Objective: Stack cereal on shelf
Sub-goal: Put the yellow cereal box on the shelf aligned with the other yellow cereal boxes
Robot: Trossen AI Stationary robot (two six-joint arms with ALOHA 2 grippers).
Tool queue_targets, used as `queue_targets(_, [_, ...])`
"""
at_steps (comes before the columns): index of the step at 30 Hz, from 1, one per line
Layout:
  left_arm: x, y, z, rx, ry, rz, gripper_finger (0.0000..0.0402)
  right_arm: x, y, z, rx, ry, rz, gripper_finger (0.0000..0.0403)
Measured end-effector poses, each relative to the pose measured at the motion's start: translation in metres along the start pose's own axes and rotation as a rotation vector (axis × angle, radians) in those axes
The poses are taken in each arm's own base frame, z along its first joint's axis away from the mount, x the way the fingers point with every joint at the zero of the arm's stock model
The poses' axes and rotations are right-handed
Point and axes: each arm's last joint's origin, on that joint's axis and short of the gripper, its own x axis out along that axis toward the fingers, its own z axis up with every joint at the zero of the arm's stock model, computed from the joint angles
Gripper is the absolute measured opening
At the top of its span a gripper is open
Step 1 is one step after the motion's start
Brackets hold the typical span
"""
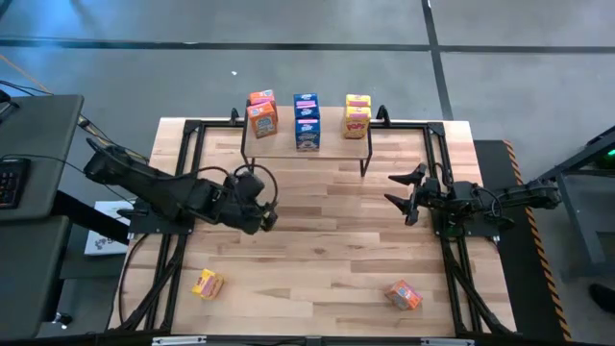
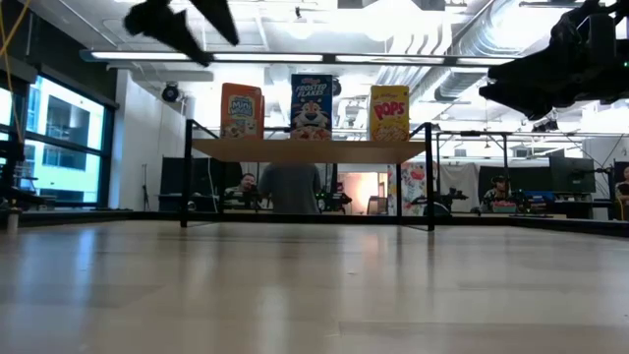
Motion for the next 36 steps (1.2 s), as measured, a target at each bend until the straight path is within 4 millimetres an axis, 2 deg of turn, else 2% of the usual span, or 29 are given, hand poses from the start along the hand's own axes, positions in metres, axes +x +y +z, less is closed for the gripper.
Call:
queue_targets(3, [-0.001, 0.005, -0.008, -0.077, 0.16, 0.015, 0.0303, 0.0, 0.0, -0.001, -0.003, 0.006, 0.0, 0.0277])
queue_targets(9, [-0.01, 0.003, -0.021, -0.217, 0.413, -0.024, 0.0303, 0.0, 0.0, -0.002, -0.008, 0.017, 0.0, 0.0277])
queue_targets(16, [-0.028, 0.001, -0.041, -0.359, 0.694, 0.018, 0.0303, 0.0, 0.0, -0.002, -0.009, 0.021, 0.0, 0.0277])
queue_targets(19, [-0.04, 0.0, -0.042, -0.394, 0.711, 0.041, 0.0303, 0.0, 0.0, -0.002, -0.01, 0.021, 0.0, 0.0277])
queue_targets(23, [-0.051, -0.002, -0.052, -0.462, 0.755, 0.072, 0.0304, 0.0, 0.0, -0.002, -0.01, 0.021, 0.0, 0.0277])
queue_targets(28, [-0.065, -0.011, -0.074, -0.515, 0.802, 0.127, 0.0313, 0.0, 0.0, -0.002, -0.01, 0.022, 0.0, 0.0277])
queue_targets(36, [-0.091, -0.015, -0.107, -0.544, 0.851, 0.185, 0.0357, 0.0, 0.0, -0.003, -0.012, 0.026, 0.0, 0.0277])
